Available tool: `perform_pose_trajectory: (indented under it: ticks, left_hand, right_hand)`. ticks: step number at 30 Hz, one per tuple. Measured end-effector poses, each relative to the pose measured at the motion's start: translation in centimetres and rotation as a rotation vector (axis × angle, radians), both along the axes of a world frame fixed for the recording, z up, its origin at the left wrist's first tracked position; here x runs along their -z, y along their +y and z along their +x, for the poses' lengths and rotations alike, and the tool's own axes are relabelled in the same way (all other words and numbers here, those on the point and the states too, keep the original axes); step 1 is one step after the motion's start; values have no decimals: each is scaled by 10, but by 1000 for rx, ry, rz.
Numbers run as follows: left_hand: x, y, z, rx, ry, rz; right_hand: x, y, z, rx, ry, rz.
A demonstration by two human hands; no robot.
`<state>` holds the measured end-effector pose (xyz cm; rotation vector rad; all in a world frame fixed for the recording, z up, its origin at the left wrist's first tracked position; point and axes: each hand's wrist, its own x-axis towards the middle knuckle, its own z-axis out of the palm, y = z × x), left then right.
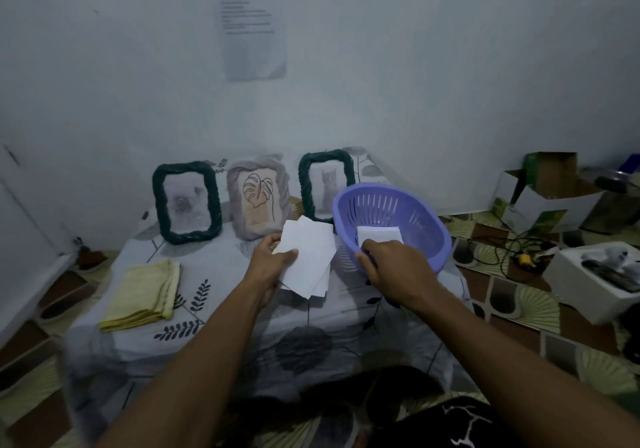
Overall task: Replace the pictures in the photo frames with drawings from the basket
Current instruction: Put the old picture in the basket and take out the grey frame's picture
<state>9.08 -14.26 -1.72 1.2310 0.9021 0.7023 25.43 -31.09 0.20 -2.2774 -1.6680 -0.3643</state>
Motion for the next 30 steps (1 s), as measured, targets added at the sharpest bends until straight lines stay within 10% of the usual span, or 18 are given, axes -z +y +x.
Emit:
perform_pose_trajectory:
  ticks: [10,19,30]
  left_hand:
    - [-5,3,-17,23,-121,-48]
    - [-10,18,-61,36,-156,131]
    - [6,50,-73,45,47,487]
  right_hand:
    - [-7,24,-22,20,33,187]
    - [-16,91,-101,122,1524,269]
    - [6,135,-106,-87,1282,402]
